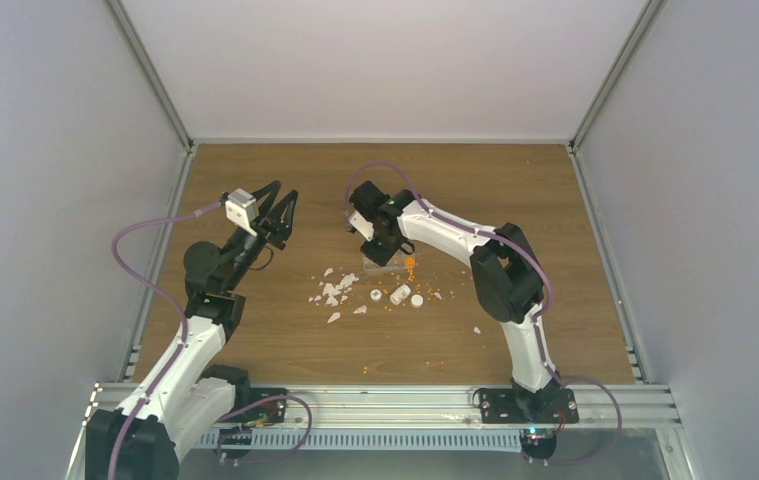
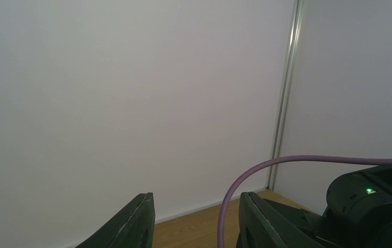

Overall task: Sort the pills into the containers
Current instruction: Pour the pill into the pill container.

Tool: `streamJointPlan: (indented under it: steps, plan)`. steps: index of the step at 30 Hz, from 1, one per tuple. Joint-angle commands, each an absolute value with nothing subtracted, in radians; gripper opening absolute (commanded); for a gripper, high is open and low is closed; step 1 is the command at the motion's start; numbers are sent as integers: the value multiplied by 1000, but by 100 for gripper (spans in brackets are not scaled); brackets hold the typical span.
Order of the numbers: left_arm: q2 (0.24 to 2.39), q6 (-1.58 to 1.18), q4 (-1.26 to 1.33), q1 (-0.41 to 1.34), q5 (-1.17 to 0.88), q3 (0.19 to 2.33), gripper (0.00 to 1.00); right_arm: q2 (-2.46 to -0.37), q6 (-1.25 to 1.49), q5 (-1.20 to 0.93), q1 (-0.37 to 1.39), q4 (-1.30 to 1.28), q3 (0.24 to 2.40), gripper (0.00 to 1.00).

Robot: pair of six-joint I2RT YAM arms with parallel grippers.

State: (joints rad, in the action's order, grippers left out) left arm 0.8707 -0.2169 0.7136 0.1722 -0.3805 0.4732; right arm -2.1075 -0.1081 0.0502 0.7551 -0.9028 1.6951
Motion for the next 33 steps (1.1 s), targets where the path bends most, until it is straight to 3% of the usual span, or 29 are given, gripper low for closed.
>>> streamJointPlan:
  steps: [1,33]
  plan:
    - [873,-207,739,166,-374,497,99,-2099,-112,36,752,-867,1689,66]
    - [877,-207,741,166,-374,496,99,-2012,-92,85,738,-866,1705,66]
